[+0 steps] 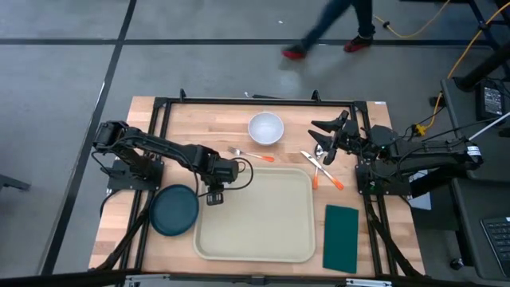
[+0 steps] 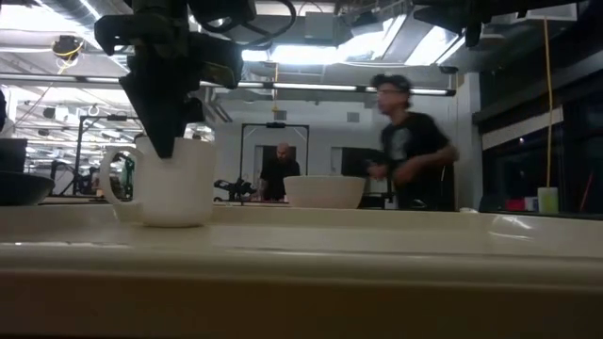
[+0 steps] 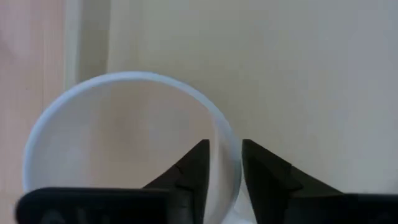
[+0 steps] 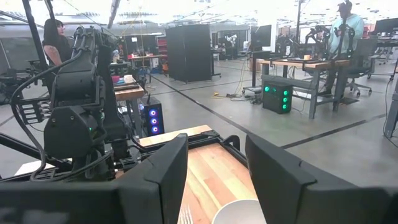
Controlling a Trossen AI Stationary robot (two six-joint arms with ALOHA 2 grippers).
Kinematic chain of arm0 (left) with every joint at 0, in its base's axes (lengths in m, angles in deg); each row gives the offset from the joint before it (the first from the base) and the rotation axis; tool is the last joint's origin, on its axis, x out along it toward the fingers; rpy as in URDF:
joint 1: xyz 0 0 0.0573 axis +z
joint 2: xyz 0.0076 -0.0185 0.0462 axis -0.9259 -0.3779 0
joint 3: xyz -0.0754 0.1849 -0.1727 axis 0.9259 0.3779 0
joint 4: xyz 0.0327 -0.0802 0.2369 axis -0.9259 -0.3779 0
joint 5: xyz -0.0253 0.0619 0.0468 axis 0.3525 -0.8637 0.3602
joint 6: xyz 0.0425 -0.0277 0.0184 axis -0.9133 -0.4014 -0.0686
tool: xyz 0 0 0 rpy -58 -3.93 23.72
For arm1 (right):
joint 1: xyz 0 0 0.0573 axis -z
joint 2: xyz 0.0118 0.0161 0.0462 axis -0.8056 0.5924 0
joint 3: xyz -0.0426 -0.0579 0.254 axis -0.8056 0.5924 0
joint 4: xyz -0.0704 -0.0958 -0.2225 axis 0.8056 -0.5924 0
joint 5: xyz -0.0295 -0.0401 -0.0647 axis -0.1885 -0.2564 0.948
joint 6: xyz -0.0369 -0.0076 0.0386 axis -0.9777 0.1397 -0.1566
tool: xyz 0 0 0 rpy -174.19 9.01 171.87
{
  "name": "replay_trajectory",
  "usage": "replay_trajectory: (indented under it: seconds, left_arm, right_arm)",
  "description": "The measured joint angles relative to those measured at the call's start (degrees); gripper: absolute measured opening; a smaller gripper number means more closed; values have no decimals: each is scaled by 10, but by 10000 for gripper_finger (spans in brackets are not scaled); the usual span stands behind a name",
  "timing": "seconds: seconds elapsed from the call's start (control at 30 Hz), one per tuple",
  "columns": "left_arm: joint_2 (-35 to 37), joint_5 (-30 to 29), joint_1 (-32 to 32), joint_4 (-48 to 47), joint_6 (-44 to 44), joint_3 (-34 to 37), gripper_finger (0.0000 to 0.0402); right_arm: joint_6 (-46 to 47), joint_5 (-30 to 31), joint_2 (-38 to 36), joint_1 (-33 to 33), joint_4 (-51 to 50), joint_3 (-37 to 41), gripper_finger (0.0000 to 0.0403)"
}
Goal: Set up tray
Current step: Put the white mug on the brown serving tray, then put the black plate on the brown serving tray below the white mug
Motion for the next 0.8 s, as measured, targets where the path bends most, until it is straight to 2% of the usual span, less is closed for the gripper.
replay_trajectory:
  seconds: [0.2, 0.4, 0.6, 0.8]
  left_arm:
    - [0, -4, 0, -41, 15, -33, 147]
    - [0, -12, 0, -121, 27, -110, 182]
    - [0, -40, -19, -248, 63, -231, 191]
    - [0, -76, -87, -350, 141, -336, 190]
  right_arm:
    - [-1, 0, 0, 0, 0, 0, 169]
    - [-2, 0, 0, 0, -1, 0, 169]
    - [-2, 0, 0, 0, -7, 0, 169]
    - [1, 0, 0, 0, -29, 0, 169]
